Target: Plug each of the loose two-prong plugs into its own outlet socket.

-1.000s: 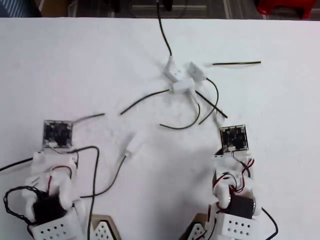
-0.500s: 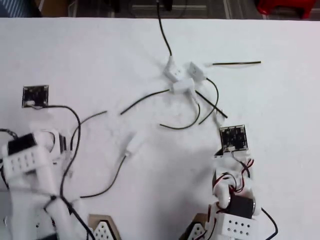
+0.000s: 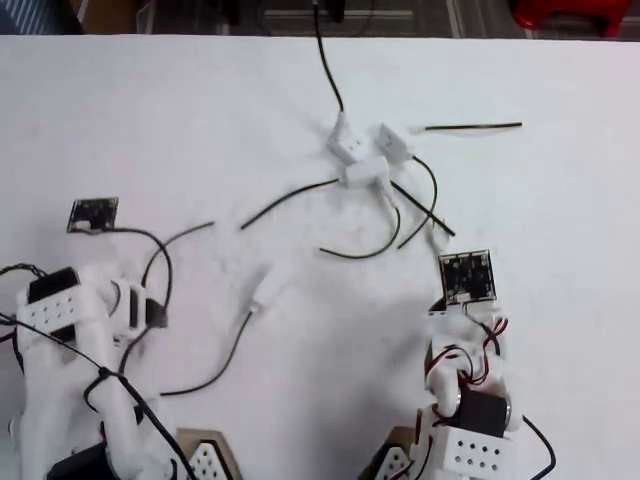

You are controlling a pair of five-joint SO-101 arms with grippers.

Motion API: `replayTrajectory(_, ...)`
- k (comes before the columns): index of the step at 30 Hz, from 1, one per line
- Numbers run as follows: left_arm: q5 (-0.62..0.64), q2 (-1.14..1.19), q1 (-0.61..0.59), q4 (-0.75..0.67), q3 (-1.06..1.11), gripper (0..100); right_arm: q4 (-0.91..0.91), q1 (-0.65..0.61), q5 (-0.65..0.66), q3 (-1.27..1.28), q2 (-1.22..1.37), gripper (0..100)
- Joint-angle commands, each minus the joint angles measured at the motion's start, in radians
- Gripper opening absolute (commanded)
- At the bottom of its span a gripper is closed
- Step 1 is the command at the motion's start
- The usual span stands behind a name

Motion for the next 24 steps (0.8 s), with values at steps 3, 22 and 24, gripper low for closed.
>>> replayTrajectory(3,-0.083,0.004,-0.061,-0.069,0.017,28,-0.002,-0.007,0.008,-0.005,-0.007,8.0)
replayTrajectory(22,-0.087,0.004,0.076,-0.140,0.107,27,-0.002,-0.007,0.008,-0.003,-0.007,8.0)
replayTrajectory(24,-0.087,0.004,0.076,-0.140,0.107,27,-0.002,-0.007,0.008,-0.003,-0.007,8.0)
